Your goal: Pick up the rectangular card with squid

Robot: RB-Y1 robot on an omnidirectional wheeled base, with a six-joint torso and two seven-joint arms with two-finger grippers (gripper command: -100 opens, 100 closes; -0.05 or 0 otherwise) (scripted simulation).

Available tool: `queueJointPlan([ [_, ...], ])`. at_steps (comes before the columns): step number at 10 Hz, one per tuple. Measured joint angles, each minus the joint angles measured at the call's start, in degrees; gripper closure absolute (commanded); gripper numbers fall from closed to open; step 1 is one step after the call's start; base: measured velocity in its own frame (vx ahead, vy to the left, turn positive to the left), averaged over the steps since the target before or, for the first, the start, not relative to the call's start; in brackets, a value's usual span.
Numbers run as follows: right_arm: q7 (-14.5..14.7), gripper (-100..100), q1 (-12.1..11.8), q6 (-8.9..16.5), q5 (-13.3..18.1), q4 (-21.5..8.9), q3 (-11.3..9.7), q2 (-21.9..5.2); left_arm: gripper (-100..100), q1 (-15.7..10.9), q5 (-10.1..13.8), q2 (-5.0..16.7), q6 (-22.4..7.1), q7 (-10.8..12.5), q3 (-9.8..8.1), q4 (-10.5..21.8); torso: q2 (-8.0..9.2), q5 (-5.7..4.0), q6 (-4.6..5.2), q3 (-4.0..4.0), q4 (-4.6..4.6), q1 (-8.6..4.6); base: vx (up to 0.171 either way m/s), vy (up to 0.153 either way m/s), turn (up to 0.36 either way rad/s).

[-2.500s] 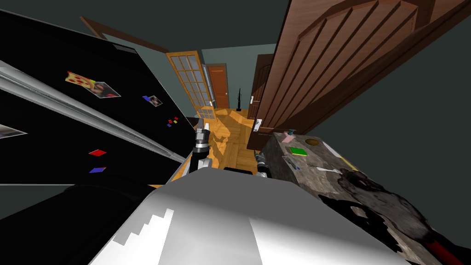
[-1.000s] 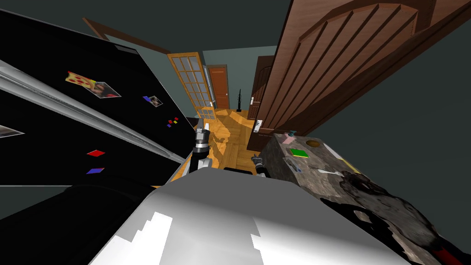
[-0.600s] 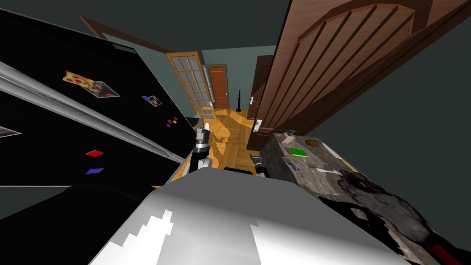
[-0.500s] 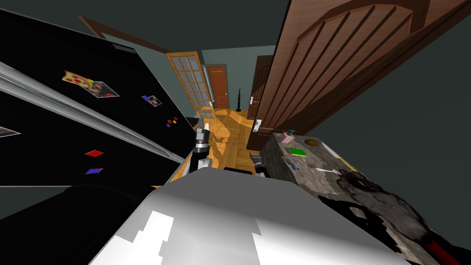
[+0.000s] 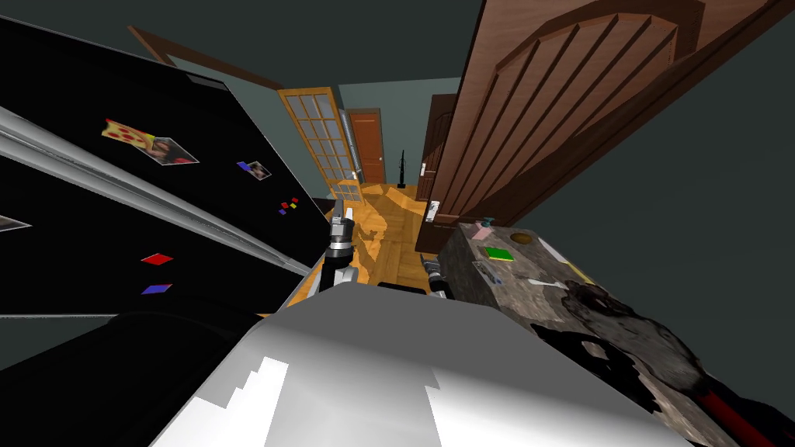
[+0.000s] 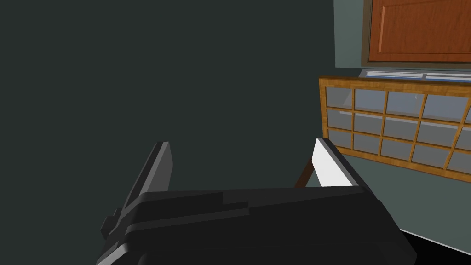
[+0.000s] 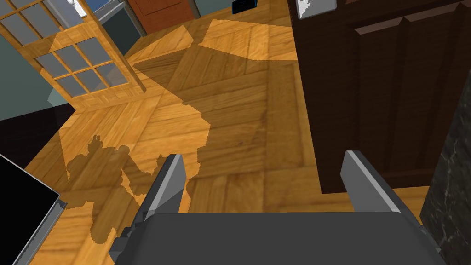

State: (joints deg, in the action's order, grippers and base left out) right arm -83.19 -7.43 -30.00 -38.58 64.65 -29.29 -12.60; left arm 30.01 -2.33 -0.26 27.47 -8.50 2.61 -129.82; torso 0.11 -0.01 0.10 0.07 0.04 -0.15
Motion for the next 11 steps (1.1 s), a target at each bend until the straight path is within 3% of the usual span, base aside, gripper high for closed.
queueJointPlan([
  [11, -15.09, -100, -1.95, -6.28, -5.04, 9.38, -4.79, -1.04, 0, 0.00, 0.00, 0.00, 0.00, 0.00, 0.00, 0.00, -0.01, -0.01, 0.00, -0.01, 0.00, -0.04, -0.016, -0.023, -0.019],
])
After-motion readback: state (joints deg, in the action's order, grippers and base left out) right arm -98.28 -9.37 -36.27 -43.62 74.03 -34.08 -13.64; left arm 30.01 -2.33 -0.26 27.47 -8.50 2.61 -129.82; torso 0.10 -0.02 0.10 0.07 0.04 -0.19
